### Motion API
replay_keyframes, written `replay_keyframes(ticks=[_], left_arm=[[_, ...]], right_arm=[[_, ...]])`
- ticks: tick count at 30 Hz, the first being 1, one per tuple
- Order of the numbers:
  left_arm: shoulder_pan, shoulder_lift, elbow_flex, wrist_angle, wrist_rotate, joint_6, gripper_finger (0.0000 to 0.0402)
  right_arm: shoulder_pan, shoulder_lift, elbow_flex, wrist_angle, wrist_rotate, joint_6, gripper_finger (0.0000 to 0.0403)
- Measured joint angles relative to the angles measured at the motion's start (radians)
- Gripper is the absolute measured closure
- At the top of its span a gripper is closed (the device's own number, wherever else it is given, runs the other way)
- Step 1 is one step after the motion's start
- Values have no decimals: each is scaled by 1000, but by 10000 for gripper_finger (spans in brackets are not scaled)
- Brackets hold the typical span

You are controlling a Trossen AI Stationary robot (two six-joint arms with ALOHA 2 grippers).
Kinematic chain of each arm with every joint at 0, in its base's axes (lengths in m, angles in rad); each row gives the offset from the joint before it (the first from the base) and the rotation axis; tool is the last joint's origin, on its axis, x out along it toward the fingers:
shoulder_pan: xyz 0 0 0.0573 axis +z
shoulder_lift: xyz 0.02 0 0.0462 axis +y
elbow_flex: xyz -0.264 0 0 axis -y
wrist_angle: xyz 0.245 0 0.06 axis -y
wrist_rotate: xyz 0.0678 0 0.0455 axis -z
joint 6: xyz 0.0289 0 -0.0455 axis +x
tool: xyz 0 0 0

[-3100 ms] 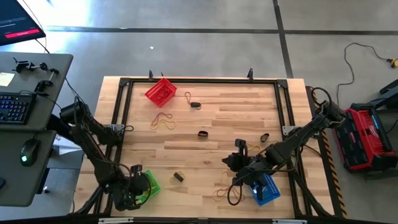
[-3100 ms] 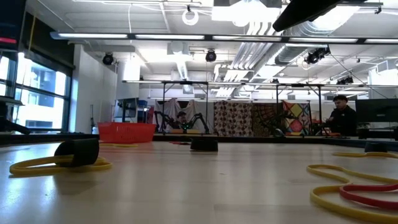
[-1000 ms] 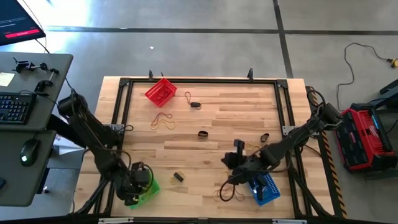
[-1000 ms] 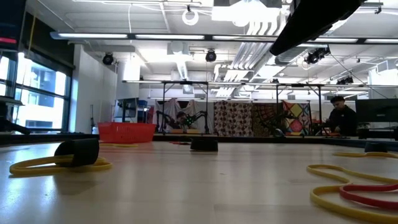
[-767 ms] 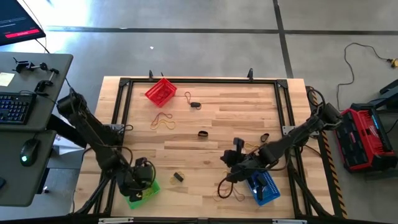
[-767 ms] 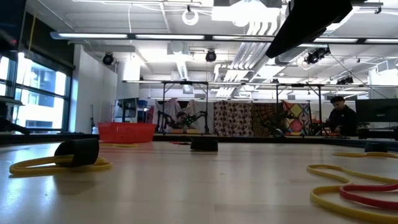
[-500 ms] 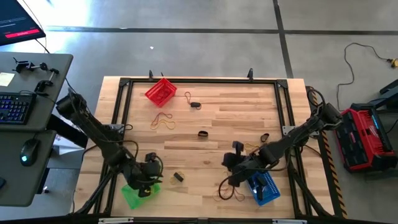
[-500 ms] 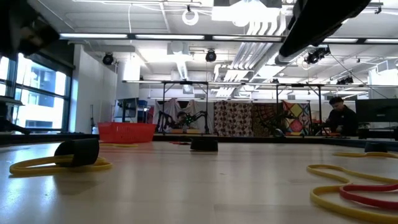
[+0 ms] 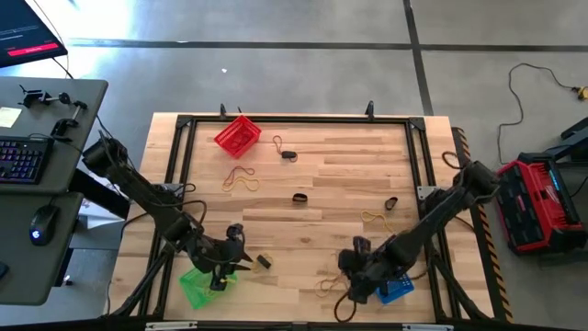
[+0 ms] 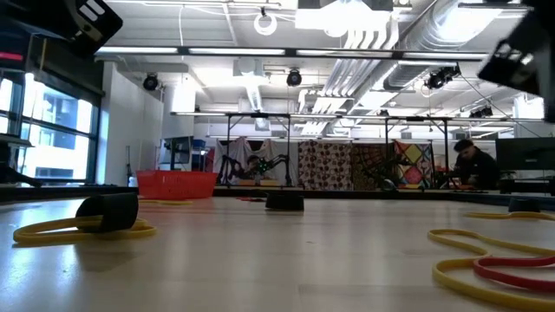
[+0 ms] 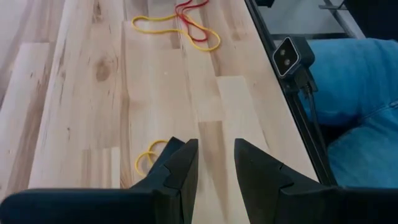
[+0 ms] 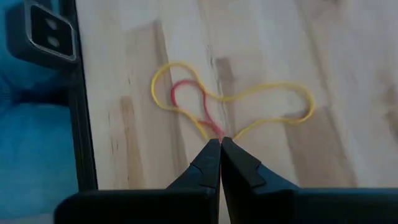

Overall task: Sort rubber bands into baskets
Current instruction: Put the red rubber band into the red basket

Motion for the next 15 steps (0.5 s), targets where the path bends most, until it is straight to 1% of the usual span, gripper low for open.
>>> replay_keyframes(ticks=[5,11,13,15], left_arm=[[1,0,0,-2,0,-6,304],[1,0,0,-3,0,-20,304],[1,1,0,-3,8,-32,304],[1,1,0,-4,24,-34,304]], right_arm=[[11,54,0,0,-21,62,402],[11,89,0,1,-70,73,402],[11,96,0,2,-74,73,396],[11,101,0,2,-79,73,380]])
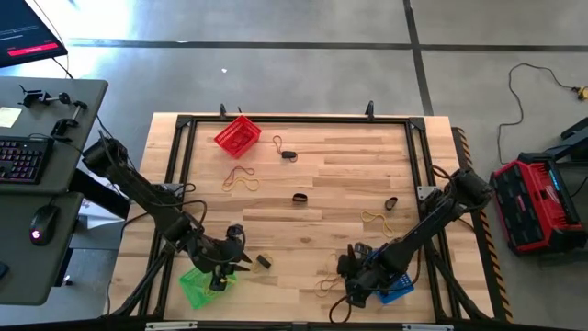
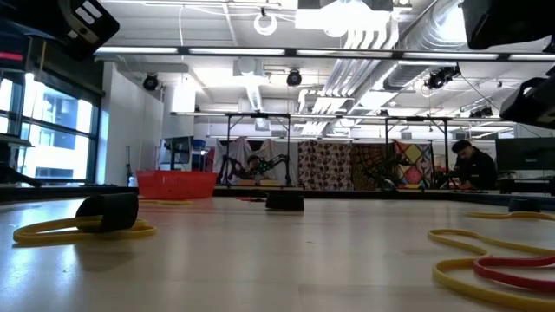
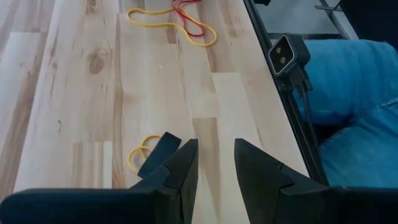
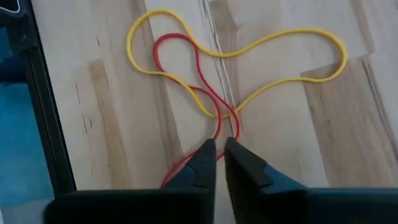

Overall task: Sort rubber bands into baskets
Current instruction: Put the red rubber band into the red basket

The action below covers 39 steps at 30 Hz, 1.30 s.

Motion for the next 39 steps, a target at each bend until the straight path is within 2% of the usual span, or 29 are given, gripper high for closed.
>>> replay_keyframes(ticks=[6,9,17,23,31,36,39], left_arm=[[0,0,0,0,0,0,304],[0,0,0,0,-2,0,304],[0,0,0,0,-5,17,304],[0,0,0,0,-9,19,304],[0,0,-1,0,-31,16,304],[0,0,-1,0,-32,16,304],[0,0,-1,2,-32,16,304]], right_arm=[[0,0,0,1,-13,18,294],[0,4,0,0,-12,17,263],[-1,75,0,18,-15,-11,248],[-2,86,3,20,-11,-13,278],[-2,87,2,19,-11,-87,393],[-3,87,2,16,-9,-94,388],[-3,83,2,15,-9,-99,399]])
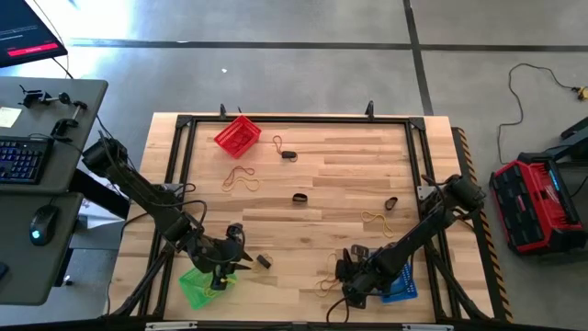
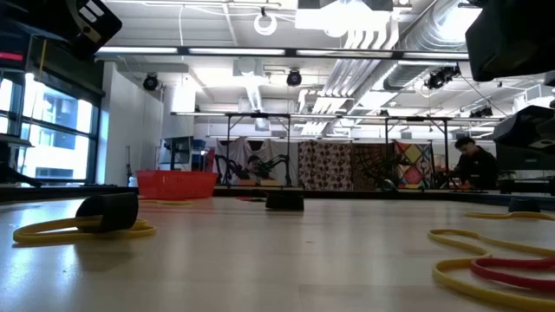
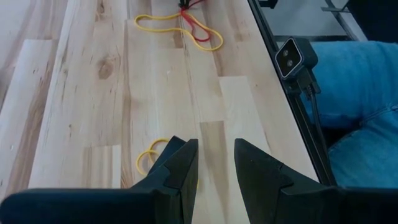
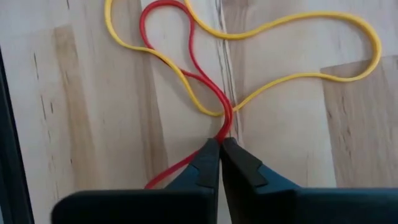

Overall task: Sort rubber bands into baskets
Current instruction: Put the red rubber band into the red basket

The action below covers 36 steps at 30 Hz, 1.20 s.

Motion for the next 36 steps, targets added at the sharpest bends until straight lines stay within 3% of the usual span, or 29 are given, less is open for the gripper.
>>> replay_keyframes(ticks=[19,30,36], left_arm=[[23,0,0,2,-46,-19,304],[112,0,0,2,-19,-56,304],[179,0,0,16,-29,-24,304]], right_arm=[[0,-132,-2,-129,180,-45,403],[-5,-134,-2,-126,415,-135,403],[-7,-134,-2,-62,617,-210,403]])
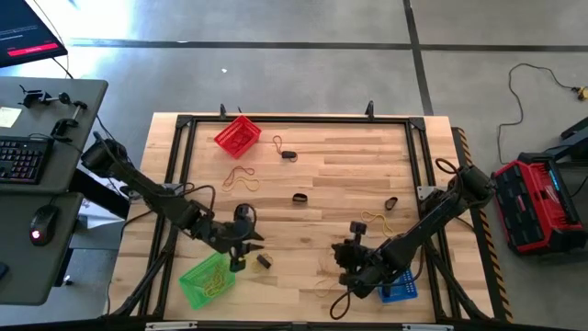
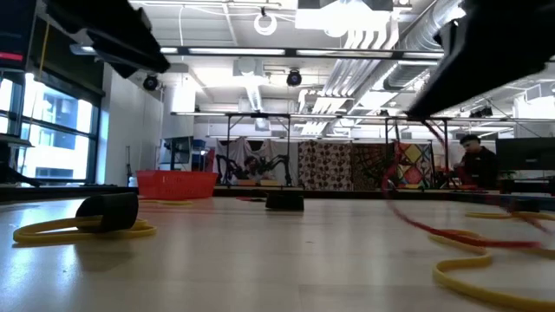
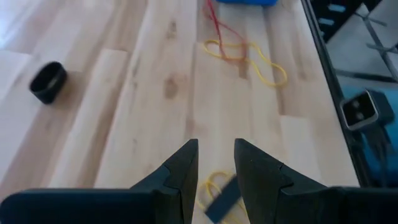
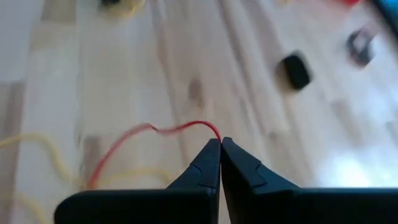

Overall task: Sort rubber bands into baskets
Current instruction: Put the red rubber band into the red basket

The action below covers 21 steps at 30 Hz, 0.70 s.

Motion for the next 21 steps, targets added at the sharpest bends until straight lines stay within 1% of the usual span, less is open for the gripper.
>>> replay_keyframes(ticks=[3,6,10,15,21], left_arm=[[34,0,0,29,-1,7,304],[65,2,0,71,5,8,304],[91,26,0,135,24,44,304],[115,99,0,280,32,138,304],[139,185,1,422,29,173,304]], right_arm=[[-2,0,0,47,82,-61,403],[-12,0,0,95,127,-106,403],[-39,0,0,145,135,-166,403],[-76,0,0,181,135,-215,403],[-101,0,0,191,132,-227,403]])
